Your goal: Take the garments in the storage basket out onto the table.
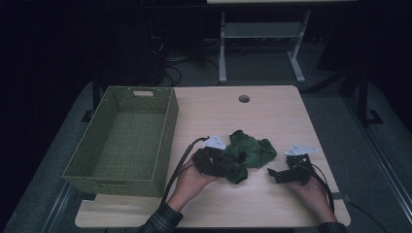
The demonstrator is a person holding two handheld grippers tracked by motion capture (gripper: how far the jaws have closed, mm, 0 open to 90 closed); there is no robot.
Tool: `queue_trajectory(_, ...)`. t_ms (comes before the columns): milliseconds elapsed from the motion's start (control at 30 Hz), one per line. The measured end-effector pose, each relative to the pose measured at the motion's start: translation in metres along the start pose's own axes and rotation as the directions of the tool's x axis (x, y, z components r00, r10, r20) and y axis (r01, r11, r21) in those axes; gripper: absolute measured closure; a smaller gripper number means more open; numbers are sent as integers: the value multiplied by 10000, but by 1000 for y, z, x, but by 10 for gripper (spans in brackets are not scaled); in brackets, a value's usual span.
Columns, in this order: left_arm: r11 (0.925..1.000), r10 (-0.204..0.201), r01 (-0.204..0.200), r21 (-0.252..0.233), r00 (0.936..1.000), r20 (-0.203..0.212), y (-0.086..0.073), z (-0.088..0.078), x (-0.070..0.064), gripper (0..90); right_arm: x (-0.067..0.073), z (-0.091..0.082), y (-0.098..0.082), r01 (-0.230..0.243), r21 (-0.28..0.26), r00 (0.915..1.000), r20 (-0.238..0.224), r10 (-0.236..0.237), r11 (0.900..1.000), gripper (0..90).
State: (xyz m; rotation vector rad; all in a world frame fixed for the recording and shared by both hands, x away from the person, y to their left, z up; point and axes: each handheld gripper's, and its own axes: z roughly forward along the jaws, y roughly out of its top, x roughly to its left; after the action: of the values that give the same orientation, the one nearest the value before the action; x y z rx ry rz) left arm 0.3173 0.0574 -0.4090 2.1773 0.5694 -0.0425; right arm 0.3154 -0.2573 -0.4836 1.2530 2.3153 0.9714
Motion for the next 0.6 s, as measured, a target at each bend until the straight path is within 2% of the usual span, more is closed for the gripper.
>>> queue_trajectory(67,10000,-69,69,-69,10000,-16,-5,2,-1,582,0,0,0,0,4,10000,1,0,10000,14)
queue_trajectory(167,9995,-90,96,302,9998,-197,-10,10,0,562,0,0,0,4,4,10000,1,-4,10000,14)
queue_trajectory(367,9984,36,0,569,9980,-624,-16,23,5,522,0,0,0,-9,7,10000,9,9,10000,14)
queue_trajectory(600,9984,13,37,563,9961,-887,-22,34,15,510,0,-1,0,-211,99,9996,192,209,9997,14)
